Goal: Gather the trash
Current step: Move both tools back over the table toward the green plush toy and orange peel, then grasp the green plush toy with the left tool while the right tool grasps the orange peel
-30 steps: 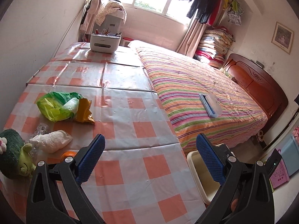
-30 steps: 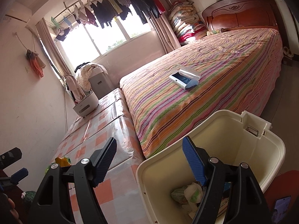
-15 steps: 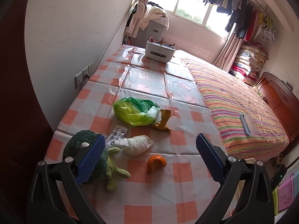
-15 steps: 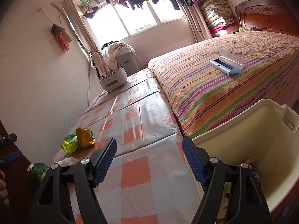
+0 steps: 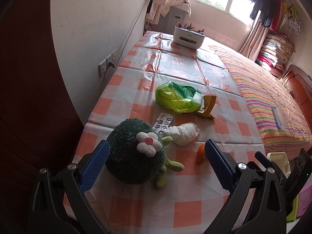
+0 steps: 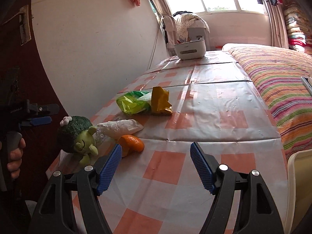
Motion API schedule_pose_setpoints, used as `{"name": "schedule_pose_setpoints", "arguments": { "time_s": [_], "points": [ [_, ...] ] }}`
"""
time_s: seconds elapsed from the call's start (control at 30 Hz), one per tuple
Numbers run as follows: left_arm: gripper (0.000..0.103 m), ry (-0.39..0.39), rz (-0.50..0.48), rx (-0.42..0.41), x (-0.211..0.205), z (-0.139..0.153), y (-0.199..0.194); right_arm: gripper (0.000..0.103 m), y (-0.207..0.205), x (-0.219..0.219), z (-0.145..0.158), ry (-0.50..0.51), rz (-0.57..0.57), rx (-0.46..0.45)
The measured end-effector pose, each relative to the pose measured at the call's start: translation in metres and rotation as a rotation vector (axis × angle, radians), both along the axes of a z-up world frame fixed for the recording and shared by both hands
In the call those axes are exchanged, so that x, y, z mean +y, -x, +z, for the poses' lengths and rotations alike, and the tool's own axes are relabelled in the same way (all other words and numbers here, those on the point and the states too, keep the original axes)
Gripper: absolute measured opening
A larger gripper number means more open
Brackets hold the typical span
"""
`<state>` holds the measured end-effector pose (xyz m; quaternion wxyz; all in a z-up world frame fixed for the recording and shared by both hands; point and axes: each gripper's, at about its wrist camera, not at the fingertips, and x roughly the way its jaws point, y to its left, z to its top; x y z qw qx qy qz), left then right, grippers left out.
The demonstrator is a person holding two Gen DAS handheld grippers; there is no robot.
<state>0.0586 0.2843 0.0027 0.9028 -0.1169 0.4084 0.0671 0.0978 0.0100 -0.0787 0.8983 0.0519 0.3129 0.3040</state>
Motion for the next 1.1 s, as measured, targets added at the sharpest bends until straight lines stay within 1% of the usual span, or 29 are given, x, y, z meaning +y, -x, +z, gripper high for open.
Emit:
{"name": "schedule_pose_setpoints", "arguments": {
  "time_s": [0.1,0.2,0.27,0.37,0.43,0.6,0.7,0.77,0.8,0.83,0.93,1.0,1.03,1.1],
  "points": [
    [0.096,0.004,-0.01,0.031,0.004,-0.01,-0.003,0.071,-0.003,0.032,-0.001,0.075,0.096,-0.015],
    [0.096,0.005,-0.018,0.06,0.007,-0.02,-0.008,0.071,-0.011,0.056,-0.008,0.118,0.169,0.018],
    [0.096,0.028,-0.025,0.073,0.009,-0.026,-0.011,0.071,-0.018,0.07,-0.014,0.148,0.202,0.043],
    [0.096,0.032,-0.027,0.09,0.009,-0.034,-0.015,0.071,-0.027,0.083,-0.017,0.173,0.235,0.055],
    [0.096,0.011,-0.022,0.088,0.007,-0.035,-0.017,0.071,-0.032,0.093,-0.02,0.207,0.25,0.068],
    [0.096,-0.016,-0.021,0.08,0.005,-0.037,-0.02,0.071,-0.043,0.107,-0.024,0.249,0.271,0.084],
    [0.096,-0.051,-0.022,0.079,0.004,-0.04,-0.022,0.07,-0.047,0.112,-0.029,0.275,0.275,0.099],
    [0.096,-0.076,-0.014,0.08,0.004,-0.042,-0.024,0.065,-0.047,0.112,-0.03,0.276,0.277,0.102],
    [0.096,-0.084,-0.008,0.08,0.004,-0.044,-0.024,0.058,-0.047,0.111,-0.031,0.276,0.272,0.103],
    [0.096,-0.095,-0.001,0.084,0.005,-0.045,-0.026,0.05,-0.048,0.111,-0.03,0.283,0.264,0.101],
    [0.096,-0.123,0.013,0.092,0.007,-0.05,-0.028,0.035,-0.05,0.106,-0.029,0.259,0.271,0.121],
    [0.095,-0.126,0.034,0.091,0.011,-0.053,-0.03,0.031,-0.05,0.102,-0.029,0.241,0.27,0.128],
    [0.09,-0.129,0.043,0.087,0.014,-0.054,-0.03,0.029,-0.05,0.101,-0.028,0.236,0.268,0.128],
    [0.076,-0.163,0.065,0.079,0.017,-0.055,-0.03,0.027,-0.048,0.097,-0.026,0.216,0.258,0.129]
  ]
}}
